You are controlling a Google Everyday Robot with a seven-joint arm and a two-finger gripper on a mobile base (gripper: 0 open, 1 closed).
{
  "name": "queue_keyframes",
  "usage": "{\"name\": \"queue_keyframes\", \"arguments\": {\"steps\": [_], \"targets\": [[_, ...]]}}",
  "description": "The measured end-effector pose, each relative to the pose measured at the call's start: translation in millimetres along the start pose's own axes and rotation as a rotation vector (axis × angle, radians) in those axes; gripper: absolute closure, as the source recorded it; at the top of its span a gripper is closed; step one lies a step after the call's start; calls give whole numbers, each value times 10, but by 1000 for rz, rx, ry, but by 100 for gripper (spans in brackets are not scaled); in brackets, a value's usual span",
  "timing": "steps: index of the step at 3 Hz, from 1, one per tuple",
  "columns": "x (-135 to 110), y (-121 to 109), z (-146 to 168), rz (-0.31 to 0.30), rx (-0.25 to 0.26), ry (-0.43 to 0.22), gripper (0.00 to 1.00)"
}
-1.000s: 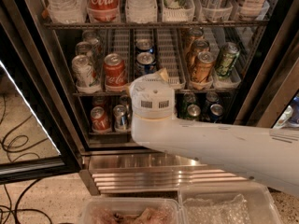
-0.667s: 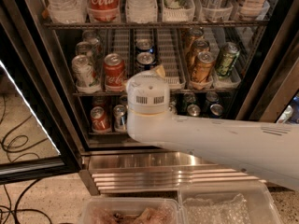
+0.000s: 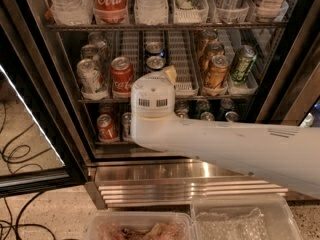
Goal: Pick pepsi can from middle shelf of fridge
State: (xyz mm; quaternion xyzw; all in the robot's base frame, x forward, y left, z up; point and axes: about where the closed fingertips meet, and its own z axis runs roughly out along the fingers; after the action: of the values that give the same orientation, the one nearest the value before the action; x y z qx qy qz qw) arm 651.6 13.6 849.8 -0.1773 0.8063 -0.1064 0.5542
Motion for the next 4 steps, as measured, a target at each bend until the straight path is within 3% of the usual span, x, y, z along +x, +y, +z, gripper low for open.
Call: {"name": "queue_keyframes", "arguments": {"steps": [1,2,4], "targets": [[0,0,0,0,0,0,19],[-58,-53,19,15,42,-26,19],[-113,-26,157,-5,53,-18,20]]}}
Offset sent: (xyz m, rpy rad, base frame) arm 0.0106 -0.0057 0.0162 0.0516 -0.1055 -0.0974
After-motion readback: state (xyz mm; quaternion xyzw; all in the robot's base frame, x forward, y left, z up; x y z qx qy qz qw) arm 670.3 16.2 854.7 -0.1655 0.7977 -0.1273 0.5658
